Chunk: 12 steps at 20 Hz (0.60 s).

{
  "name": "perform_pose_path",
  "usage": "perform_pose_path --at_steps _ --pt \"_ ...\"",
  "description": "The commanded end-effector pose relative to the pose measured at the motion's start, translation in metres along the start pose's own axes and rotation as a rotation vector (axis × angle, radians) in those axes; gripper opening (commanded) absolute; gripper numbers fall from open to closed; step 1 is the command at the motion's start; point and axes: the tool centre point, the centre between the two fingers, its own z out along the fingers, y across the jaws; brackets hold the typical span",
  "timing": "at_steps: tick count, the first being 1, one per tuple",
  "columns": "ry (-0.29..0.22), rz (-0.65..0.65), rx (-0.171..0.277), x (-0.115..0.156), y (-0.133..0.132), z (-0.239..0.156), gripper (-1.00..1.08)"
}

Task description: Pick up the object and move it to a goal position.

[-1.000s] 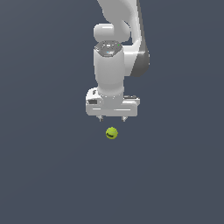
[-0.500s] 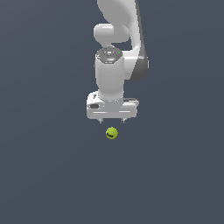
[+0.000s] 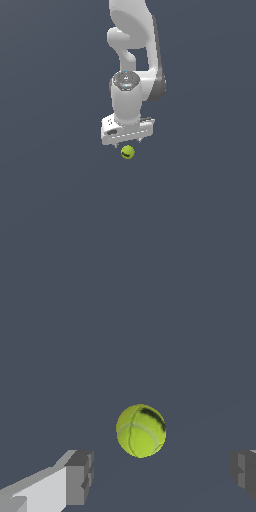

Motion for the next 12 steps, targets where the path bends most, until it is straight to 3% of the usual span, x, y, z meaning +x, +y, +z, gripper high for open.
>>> perform_pose_path --at_steps 1,12 --pt "-0.01 -0.069 -0.001 -0.003 0.0 0.013 1.0" --pt "-0.034 -0.25 0.003 -0.012 -0.002 0.045 1.0"
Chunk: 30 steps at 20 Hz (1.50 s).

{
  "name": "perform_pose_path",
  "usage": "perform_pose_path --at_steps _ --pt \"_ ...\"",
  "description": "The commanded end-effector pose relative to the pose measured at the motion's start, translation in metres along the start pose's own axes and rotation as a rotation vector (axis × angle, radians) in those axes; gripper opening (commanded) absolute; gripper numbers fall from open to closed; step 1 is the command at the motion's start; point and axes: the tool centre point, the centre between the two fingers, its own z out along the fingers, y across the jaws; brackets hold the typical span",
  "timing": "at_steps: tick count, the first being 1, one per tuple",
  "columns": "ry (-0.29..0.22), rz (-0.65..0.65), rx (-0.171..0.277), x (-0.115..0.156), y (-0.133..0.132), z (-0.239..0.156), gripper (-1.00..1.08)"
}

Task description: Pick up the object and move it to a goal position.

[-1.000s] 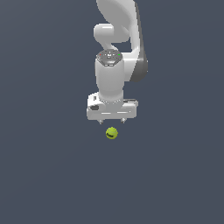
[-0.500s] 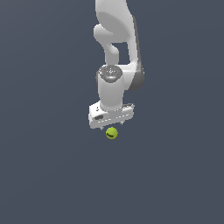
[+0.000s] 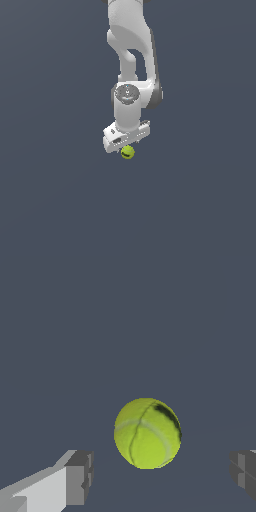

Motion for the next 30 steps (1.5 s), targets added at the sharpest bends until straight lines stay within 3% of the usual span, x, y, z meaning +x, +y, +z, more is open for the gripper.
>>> perform_pose_path --at_steps 1,9,23,24,30 --pt "-0.002 -0.025 0.001 -0.001 -0.001 0.004 1.0" --pt "-0.004 -0.032 0.001 -0.001 -0.001 0.009 1.0" --pt "-0.004 -0.037 0.001 -0.002 -0.001 0.056 1.0" --pt "-0.004 -0.037 0.001 -0.002 -0.001 0.056 -1.0" --pt "-0.004 -0.037 0.001 -0.002 -0.001 0.056 -1.0"
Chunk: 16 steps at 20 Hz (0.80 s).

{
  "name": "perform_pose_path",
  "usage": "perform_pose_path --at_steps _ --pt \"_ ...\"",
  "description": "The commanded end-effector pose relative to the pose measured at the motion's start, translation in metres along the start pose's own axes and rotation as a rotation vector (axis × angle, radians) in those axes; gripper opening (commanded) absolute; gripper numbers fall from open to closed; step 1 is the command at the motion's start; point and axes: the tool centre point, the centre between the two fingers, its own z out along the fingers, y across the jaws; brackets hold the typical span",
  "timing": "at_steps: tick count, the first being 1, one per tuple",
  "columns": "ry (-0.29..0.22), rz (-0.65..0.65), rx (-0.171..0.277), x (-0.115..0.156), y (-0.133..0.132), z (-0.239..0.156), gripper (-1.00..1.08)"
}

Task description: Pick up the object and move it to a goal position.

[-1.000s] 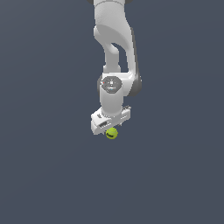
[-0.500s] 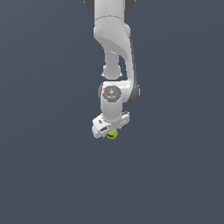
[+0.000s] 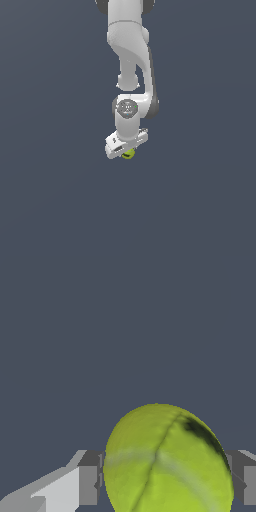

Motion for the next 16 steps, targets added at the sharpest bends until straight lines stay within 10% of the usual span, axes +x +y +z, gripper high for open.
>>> perform_pose_path --at_steps 1,16 --pt "0.0 -0.001 0.001 0.0 -0.001 0.001 -1.0" --pt "0.0 0.0 0.0 -0.006 0.011 -0.045 -1.0"
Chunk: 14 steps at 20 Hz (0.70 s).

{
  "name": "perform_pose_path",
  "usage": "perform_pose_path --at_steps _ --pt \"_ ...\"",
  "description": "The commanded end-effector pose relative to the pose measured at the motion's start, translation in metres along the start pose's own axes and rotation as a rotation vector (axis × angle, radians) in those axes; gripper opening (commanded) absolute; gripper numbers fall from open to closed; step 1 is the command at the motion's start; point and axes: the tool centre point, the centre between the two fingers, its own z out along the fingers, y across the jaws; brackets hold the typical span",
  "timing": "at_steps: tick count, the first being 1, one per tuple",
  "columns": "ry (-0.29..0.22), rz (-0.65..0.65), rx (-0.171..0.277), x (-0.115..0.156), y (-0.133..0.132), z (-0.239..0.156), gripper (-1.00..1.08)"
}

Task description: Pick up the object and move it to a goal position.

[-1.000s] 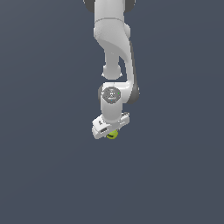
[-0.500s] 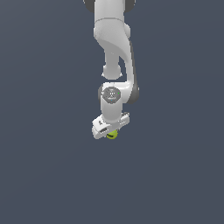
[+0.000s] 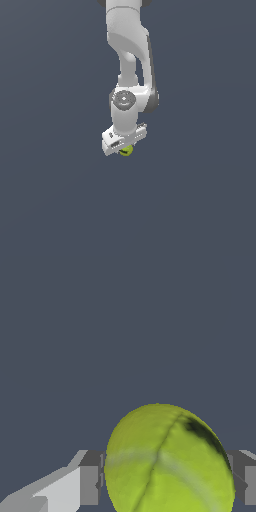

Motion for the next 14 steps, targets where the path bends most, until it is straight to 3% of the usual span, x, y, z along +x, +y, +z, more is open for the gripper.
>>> perform_pose_path --at_steps 1,14 --pt "0.002 0.0 -0.001 -0.002 0.005 -0.019 -1.0" --pt "0.003 -0.001 0.0 -0.017 0.04 -0.16 -1.0"
